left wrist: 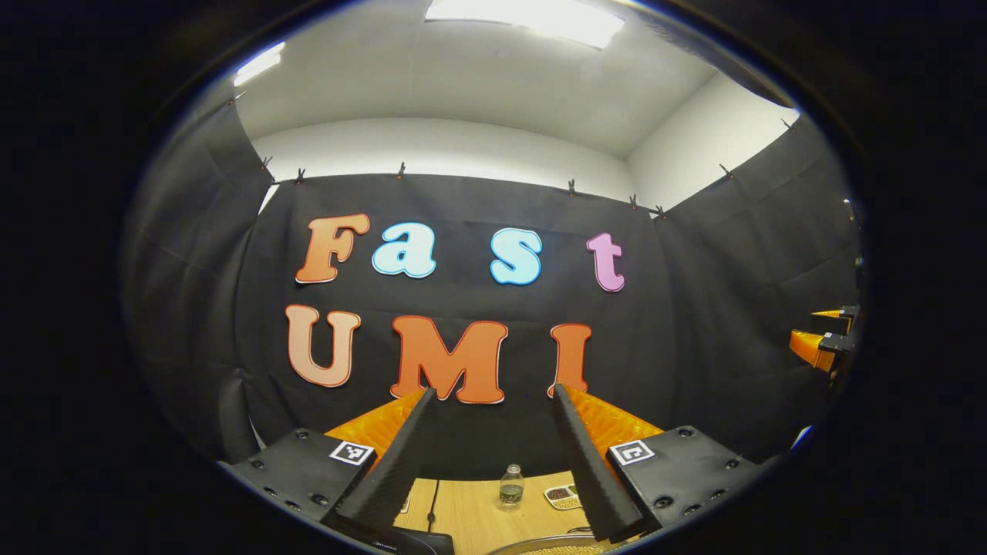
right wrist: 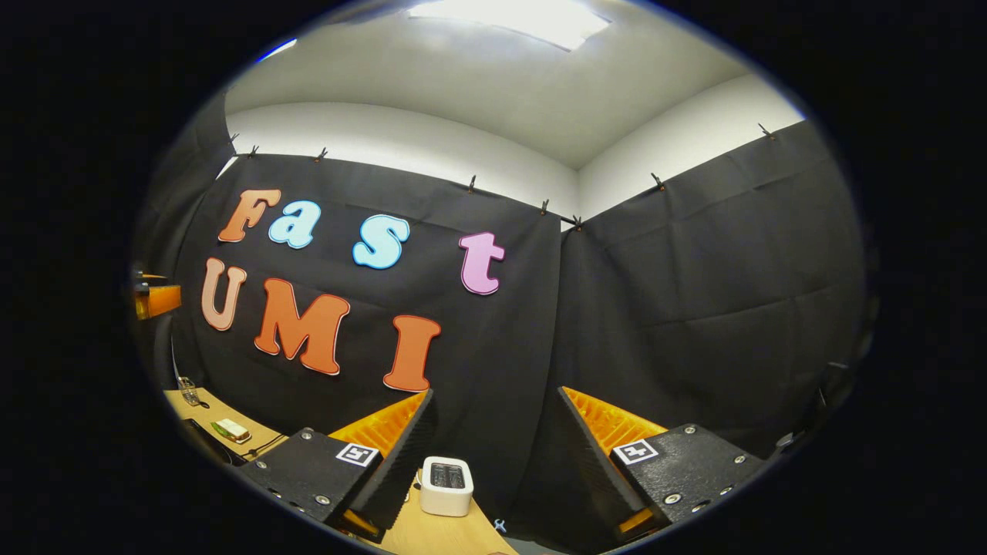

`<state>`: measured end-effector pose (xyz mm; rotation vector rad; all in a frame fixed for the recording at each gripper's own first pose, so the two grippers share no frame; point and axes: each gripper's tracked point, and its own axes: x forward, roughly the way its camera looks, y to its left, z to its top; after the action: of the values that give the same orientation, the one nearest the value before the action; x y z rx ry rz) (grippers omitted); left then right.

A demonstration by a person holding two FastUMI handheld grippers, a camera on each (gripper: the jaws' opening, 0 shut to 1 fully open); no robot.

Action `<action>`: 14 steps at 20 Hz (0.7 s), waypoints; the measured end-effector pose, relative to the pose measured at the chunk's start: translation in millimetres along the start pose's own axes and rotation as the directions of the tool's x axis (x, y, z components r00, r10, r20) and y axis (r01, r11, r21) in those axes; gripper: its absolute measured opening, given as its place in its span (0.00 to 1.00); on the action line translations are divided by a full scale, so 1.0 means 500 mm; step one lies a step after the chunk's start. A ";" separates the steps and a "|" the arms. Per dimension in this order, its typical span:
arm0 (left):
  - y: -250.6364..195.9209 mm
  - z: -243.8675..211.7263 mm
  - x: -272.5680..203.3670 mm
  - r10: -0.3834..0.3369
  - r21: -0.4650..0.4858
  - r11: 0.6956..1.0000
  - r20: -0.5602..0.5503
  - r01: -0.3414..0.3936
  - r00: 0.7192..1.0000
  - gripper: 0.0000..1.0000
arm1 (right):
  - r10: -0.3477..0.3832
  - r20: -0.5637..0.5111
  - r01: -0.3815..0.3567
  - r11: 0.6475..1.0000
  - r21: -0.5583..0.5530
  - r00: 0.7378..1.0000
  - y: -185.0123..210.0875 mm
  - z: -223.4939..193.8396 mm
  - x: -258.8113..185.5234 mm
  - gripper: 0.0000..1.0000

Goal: First push the handle of the pot to place it horizontally, then grasp the pot with both hands and set it on the induction cooktop.

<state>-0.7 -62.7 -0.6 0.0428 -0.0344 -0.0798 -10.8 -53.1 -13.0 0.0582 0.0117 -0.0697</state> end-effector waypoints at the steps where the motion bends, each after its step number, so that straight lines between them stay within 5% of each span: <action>1: -0.010 -0.017 -0.001 -0.014 -0.006 1.000 -0.026 0.014 1.000 0.95 | 0.003 -0.004 -0.003 1.000 0.002 1.000 0.001 -0.005 0.001 0.95; 5: -0.011 -0.072 -0.006 0.005 0.010 1.000 -0.115 -0.004 0.993 0.62 | 0.024 -0.025 -0.024 1.000 0.010 0.999 0.006 -0.030 0.015 0.95; 9: 0.003 -0.156 -0.016 0.065 0.020 0.998 -0.232 -0.062 0.971 0.13 | 0.043 -0.027 -0.043 0.999 0.015 0.999 0.000 -0.040 0.033 0.95; 11: -0.002 -0.210 -0.023 0.062 -0.024 0.997 -0.323 -0.073 0.944 0.07 | 0.057 -0.027 -0.056 0.998 0.023 0.998 -0.002 -0.046 0.043 0.95; 14: -0.001 -0.328 -0.056 0.089 -0.073 0.987 -0.491 -0.143 0.867 0.07 | 0.078 -0.031 -0.077 0.997 0.027 0.996 -0.007 -0.062 0.060 0.95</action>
<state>-22.8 -54.2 -165.1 -0.0479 0.4743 0.0526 18.6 -56.6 -44.5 0.0858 0.0410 0.0089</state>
